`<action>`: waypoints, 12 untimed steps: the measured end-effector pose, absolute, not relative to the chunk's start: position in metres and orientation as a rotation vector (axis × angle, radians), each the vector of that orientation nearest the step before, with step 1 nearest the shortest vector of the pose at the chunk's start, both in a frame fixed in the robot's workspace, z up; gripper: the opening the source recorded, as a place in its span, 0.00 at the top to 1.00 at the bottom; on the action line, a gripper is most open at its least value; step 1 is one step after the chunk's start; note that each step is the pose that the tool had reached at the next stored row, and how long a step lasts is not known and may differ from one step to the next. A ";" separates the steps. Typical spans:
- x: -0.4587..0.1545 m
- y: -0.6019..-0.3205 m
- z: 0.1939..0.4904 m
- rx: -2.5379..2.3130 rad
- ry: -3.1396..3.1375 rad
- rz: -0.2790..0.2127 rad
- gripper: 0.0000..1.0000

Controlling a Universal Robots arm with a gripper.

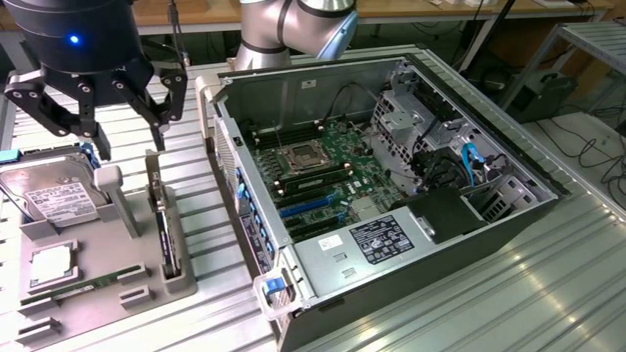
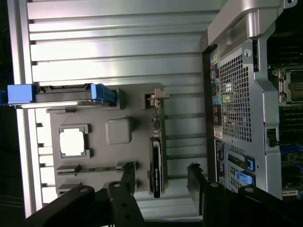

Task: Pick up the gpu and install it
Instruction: 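Pick up the gpu and move the gpu toward the slot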

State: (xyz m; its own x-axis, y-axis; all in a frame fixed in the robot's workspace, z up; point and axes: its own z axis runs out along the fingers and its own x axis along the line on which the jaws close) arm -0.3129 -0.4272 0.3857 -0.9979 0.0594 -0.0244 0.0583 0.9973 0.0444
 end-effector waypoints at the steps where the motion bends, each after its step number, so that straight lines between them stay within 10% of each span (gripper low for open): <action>1: -0.313 -0.427 0.386 0.092 3.114 0.068 0.40; 5: -0.313 -0.427 0.386 0.092 3.114 0.068 0.22; 12: -0.313 -0.427 0.385 0.074 3.115 0.068 0.22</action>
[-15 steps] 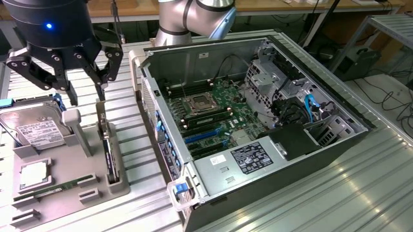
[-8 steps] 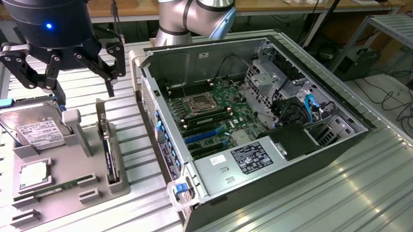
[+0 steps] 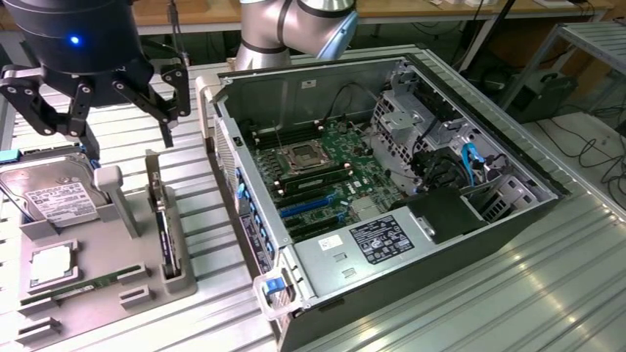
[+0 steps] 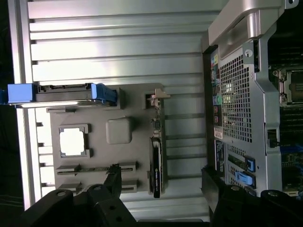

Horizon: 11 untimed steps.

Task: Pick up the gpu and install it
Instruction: 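Pick up the gpu and move the gpu toward the slot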

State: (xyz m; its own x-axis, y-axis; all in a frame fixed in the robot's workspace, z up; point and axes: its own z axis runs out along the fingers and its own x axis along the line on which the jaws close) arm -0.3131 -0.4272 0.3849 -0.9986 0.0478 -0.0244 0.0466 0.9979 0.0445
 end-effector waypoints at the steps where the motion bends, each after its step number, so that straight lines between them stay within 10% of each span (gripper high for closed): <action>1: -0.313 -0.427 0.384 0.066 3.115 0.069 0.22; 11: -0.313 -0.432 0.376 0.048 3.116 0.075 0.22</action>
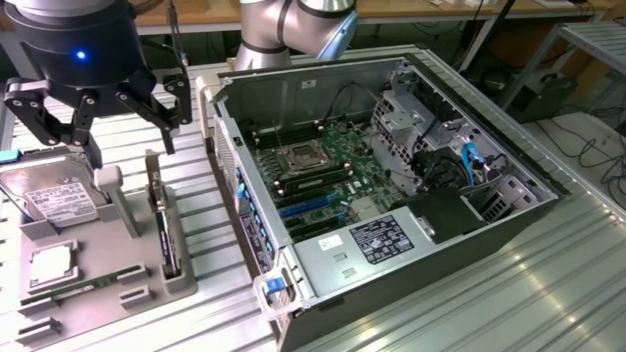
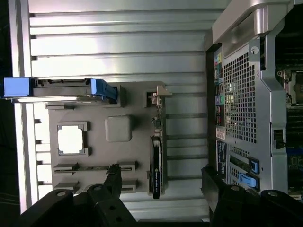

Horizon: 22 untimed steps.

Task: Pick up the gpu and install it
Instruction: 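Pick up the gpu and move the gpu toward the slot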

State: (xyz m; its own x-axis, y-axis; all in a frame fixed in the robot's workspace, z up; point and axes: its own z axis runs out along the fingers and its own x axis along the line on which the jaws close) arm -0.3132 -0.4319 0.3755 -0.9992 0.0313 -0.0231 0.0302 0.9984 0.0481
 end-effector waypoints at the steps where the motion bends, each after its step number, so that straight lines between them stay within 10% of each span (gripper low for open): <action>1: -0.313 -0.432 0.374 0.044 3.117 0.075 0.22; 22: -0.314 -0.438 0.362 -0.007 3.118 0.068 0.22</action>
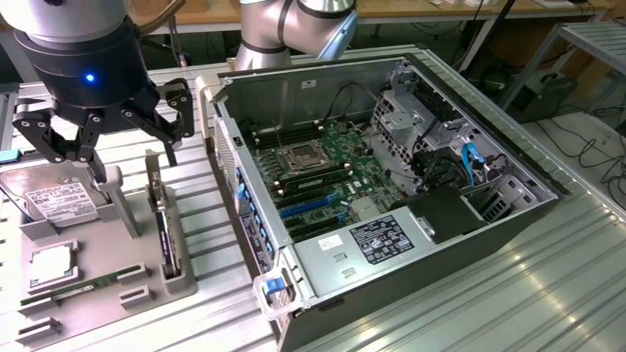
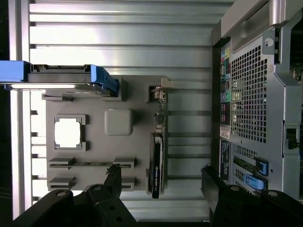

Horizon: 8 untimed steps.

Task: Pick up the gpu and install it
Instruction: 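Pick up the gpu and move the gpu toward the slot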

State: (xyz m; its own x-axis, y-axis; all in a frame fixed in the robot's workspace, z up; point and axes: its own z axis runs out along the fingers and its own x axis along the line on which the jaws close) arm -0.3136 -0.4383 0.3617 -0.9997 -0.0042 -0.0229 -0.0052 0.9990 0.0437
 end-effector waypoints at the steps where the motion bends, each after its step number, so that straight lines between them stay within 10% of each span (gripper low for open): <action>1: -0.314 -0.438 0.361 -0.007 3.118 0.068 0.22; 8: -0.314 -0.441 0.357 -0.010 3.118 0.068 0.22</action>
State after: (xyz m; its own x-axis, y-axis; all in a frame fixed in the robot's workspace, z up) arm -0.3136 -0.4409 0.3574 -0.9997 -0.0060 -0.0230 -0.0070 0.9990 0.0437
